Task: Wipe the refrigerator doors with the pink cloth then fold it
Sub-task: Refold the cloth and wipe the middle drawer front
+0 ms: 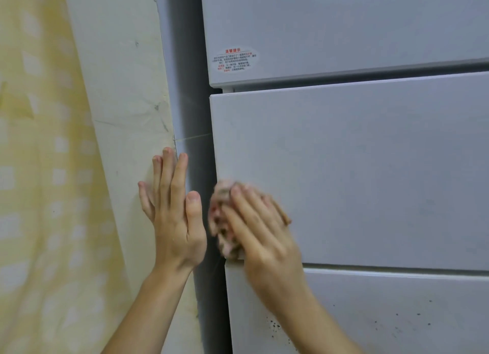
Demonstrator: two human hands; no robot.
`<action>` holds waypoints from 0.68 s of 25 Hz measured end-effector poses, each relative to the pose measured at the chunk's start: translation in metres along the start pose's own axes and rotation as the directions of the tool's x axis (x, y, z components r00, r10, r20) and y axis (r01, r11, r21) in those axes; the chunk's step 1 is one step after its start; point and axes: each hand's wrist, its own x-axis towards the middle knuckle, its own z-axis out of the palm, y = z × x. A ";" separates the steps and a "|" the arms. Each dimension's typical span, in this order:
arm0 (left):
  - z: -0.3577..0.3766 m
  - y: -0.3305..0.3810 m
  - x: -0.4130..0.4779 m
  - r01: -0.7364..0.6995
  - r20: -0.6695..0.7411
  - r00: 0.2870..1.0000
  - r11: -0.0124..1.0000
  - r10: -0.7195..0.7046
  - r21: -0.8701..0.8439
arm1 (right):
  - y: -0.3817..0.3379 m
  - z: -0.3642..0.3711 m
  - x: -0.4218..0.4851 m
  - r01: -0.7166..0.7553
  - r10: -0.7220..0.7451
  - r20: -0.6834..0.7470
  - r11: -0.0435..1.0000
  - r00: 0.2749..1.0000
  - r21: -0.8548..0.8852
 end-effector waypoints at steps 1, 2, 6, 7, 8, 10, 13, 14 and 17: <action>0.000 0.001 -0.001 -0.004 -0.001 1.000 1.000 0.004 0.017 | 0.001 -0.003 -0.021 0.038 -0.039 0.054 0.999 0.998 0.009; 0.000 0.003 -0.003 -0.002 0.002 1.000 0.999 0.002 0.034 | 0.005 -0.009 -0.035 0.066 -0.067 0.094 0.998 0.993 0.018; 0.003 0.027 -0.021 -0.026 0.016 1.000 0.998 0.025 0.054 | 0.013 -0.045 -0.053 -0.019 0.002 0.146 0.993 0.989 0.116; 0.005 0.036 -0.029 -0.039 0.013 0.999 0.999 0.039 0.025 | 0.010 -0.054 -0.052 -0.111 0.092 0.117 0.978 0.989 0.174; 0.008 0.047 -0.038 -0.045 0.010 0.999 0.999 0.046 -0.019 | 0.006 -0.063 -0.051 -0.218 0.205 0.078 0.944 0.976 0.246; 0.012 0.069 -0.059 0.002 0.023 1.000 0.990 0.001 -0.138 | -0.001 -0.079 -0.052 -0.375 0.402 0.005 0.850 0.916 0.370; 0.011 0.104 -0.086 0.180 0.141 0.980 0.924 -0.140 -0.336 | -0.007 -0.092 -0.057 -0.490 0.550 -0.059 0.782 0.833 0.385; 0.010 0.114 -0.092 0.250 0.219 0.960 0.880 -0.172 -0.403 | -0.007 -0.094 -0.058 -0.515 0.573 -0.076 0.780 0.816 0.355; 0.002 0.139 -0.103 0.509 0.488 0.845 0.613 -0.221 -0.604 | -0.003 -0.104 -0.056 -0.545 0.569 0.002 0.786 0.822 0.291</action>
